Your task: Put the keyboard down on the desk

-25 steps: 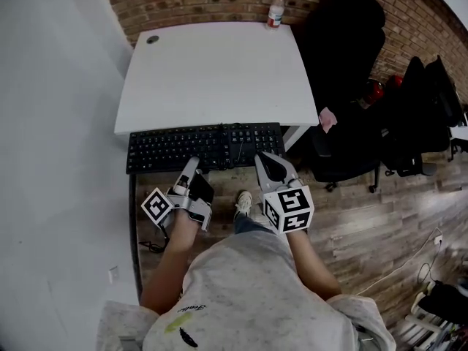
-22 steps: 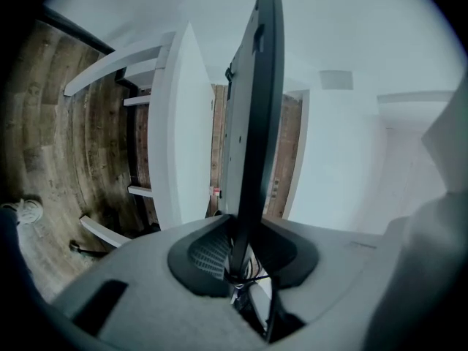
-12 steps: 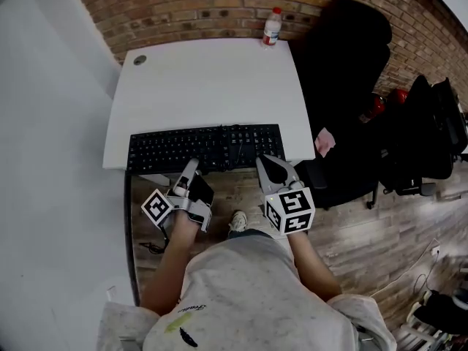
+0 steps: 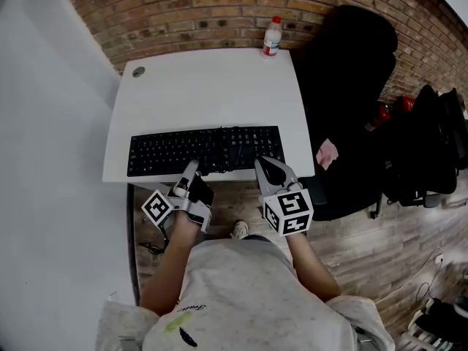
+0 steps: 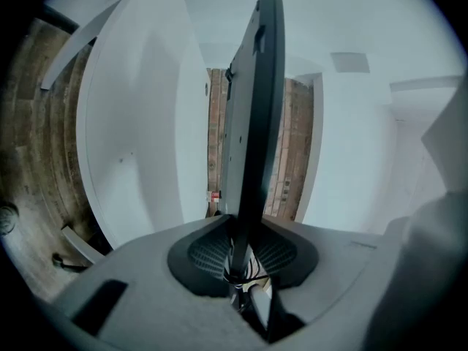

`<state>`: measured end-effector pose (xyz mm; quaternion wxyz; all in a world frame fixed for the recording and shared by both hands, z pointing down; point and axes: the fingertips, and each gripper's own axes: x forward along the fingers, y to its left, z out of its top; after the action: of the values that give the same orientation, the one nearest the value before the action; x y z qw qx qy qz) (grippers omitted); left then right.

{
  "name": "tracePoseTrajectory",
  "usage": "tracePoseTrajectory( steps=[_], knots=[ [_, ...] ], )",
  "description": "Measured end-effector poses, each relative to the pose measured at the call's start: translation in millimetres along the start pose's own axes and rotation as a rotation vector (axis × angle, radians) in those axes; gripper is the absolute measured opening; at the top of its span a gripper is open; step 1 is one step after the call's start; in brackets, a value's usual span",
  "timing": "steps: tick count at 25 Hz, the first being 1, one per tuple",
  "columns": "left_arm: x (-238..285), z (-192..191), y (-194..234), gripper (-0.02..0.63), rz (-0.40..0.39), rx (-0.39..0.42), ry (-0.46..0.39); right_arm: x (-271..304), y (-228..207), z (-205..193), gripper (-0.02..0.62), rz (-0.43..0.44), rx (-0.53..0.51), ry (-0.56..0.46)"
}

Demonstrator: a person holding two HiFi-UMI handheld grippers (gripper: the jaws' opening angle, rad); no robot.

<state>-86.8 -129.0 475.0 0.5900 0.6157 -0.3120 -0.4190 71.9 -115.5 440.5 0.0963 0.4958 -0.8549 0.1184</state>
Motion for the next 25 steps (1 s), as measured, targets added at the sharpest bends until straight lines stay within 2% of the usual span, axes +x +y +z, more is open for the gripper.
tracePoseTrajectory(
  steps=[13,25],
  knots=[
    [28.1,5.4,9.4,0.072,0.030,0.018,0.014,27.4,-20.7,-3.0,0.011,0.015,0.038,0.007],
    [75.9,64.7,40.5,0.072,0.054,-0.012,0.016,110.3,-23.1,7.3,0.011,0.029,0.019,0.055]
  ],
)
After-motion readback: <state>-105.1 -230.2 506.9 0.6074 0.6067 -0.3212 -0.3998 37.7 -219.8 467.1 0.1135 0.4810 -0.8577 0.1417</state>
